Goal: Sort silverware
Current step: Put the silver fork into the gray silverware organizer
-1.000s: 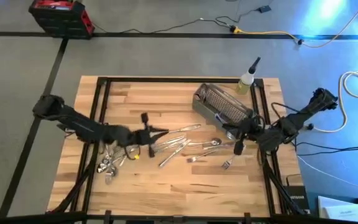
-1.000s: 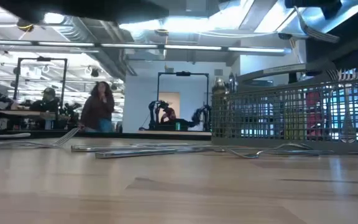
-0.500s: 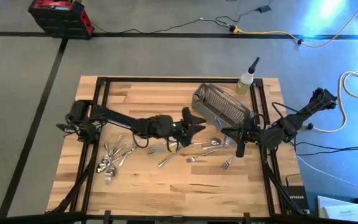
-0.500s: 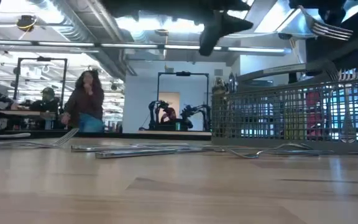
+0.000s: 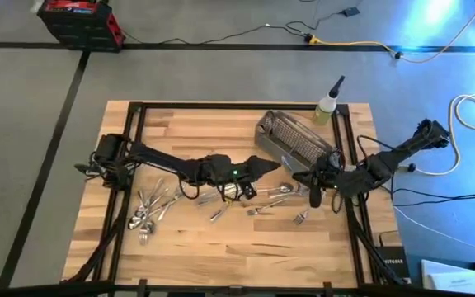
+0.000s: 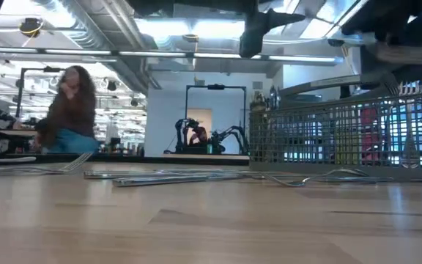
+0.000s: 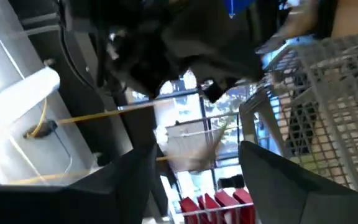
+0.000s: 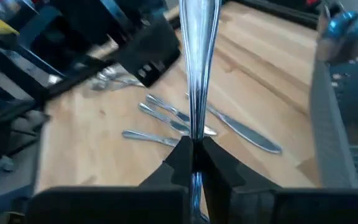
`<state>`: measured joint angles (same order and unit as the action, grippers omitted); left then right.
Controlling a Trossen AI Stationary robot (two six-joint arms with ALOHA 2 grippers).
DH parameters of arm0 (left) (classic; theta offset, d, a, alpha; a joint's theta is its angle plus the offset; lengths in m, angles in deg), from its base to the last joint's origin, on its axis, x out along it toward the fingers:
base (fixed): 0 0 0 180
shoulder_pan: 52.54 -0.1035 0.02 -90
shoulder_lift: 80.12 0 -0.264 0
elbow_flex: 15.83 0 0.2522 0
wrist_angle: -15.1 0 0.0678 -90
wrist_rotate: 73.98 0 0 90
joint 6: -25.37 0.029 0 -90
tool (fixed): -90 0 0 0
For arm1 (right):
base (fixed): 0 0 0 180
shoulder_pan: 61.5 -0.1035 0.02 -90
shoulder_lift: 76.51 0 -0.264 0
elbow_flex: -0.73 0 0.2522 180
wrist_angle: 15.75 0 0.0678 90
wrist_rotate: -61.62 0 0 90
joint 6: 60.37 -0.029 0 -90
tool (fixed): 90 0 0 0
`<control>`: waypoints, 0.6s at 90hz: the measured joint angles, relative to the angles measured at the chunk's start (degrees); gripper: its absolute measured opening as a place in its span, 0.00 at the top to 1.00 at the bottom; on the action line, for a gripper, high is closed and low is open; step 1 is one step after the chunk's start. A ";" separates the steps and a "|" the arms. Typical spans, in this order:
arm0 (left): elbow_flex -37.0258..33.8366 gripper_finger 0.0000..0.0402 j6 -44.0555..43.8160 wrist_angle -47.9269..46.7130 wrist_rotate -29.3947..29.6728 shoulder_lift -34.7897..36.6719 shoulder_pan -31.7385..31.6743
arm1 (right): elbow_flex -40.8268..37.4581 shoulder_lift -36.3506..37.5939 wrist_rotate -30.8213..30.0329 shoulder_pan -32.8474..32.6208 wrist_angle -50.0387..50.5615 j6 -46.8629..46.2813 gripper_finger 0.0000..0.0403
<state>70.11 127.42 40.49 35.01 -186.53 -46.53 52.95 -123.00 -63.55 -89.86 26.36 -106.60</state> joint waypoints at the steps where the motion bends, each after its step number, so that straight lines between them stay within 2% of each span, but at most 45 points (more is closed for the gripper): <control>1: 0.20 0.46 -0.23 -0.24 0.00 0.00 -0.04 | 0.00 -0.23 0.49 0.47 0.30 0.03 1.00; 20: 3.00 0.46 -1.13 -12.81 -2.29 -0.11 -0.77 | 0.00 -3.65 6.59 7.11 -0.98 4.01 1.00; 43: 3.06 0.46 -1.13 -12.98 -0.81 -0.98 -2.66 | 0.00 -4.68 9.90 8.63 -1.09 4.60 1.00; 54: 3.06 0.46 -0.06 -17.45 -1.24 -0.98 -2.86 | 0.00 -5.16 10.81 8.61 -1.30 4.49 1.00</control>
<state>73.17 127.36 23.03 33.76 -187.51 -49.39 52.95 -128.16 -52.74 -81.25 25.06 -102.11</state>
